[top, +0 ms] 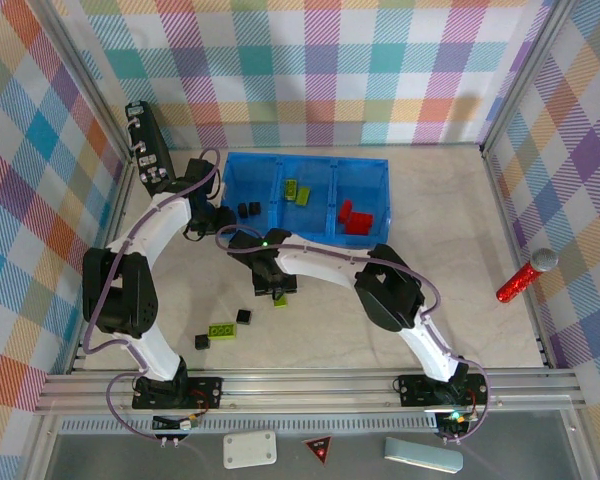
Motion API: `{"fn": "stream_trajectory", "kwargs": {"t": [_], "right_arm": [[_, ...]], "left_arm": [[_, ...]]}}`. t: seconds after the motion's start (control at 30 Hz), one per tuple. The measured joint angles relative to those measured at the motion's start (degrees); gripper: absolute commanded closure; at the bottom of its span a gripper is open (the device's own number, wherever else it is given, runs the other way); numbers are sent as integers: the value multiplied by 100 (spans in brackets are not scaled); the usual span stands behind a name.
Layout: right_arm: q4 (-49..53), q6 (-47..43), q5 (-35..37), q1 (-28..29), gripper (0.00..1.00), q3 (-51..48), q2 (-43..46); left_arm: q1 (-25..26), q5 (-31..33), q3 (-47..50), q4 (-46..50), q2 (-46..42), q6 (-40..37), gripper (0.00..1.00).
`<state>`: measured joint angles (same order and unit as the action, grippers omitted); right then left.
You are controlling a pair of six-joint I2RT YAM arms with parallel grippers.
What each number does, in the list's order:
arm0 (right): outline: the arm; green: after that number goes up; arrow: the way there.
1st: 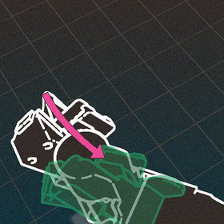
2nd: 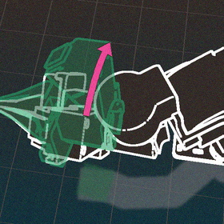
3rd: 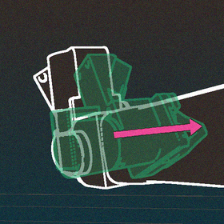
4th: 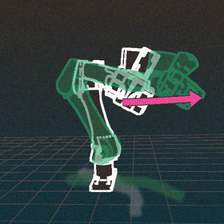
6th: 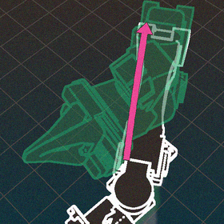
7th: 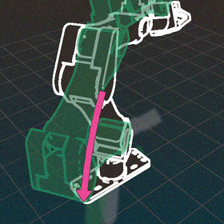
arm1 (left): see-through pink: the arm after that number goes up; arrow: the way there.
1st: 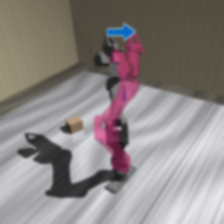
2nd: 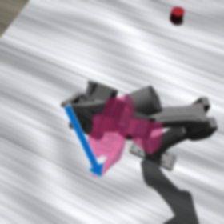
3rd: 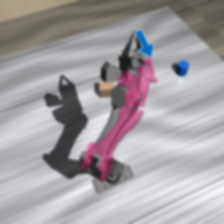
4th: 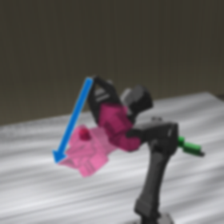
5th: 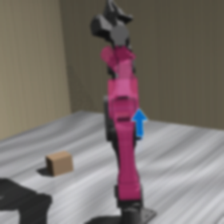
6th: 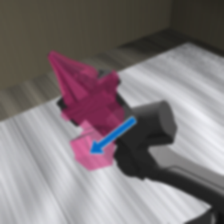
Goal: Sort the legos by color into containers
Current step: Pick up the lego from the center of the table.
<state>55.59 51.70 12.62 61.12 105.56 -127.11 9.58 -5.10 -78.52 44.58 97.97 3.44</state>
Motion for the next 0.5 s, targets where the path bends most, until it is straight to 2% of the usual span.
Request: {"fn": "stream_trajectory", "kwargs": {"t": [0.5], "right_arm": [[105, 17, -26, 4, 52, 0, -216]], "left_arm": [[0, -4, 2, 2, 0, -2, 58]]}}
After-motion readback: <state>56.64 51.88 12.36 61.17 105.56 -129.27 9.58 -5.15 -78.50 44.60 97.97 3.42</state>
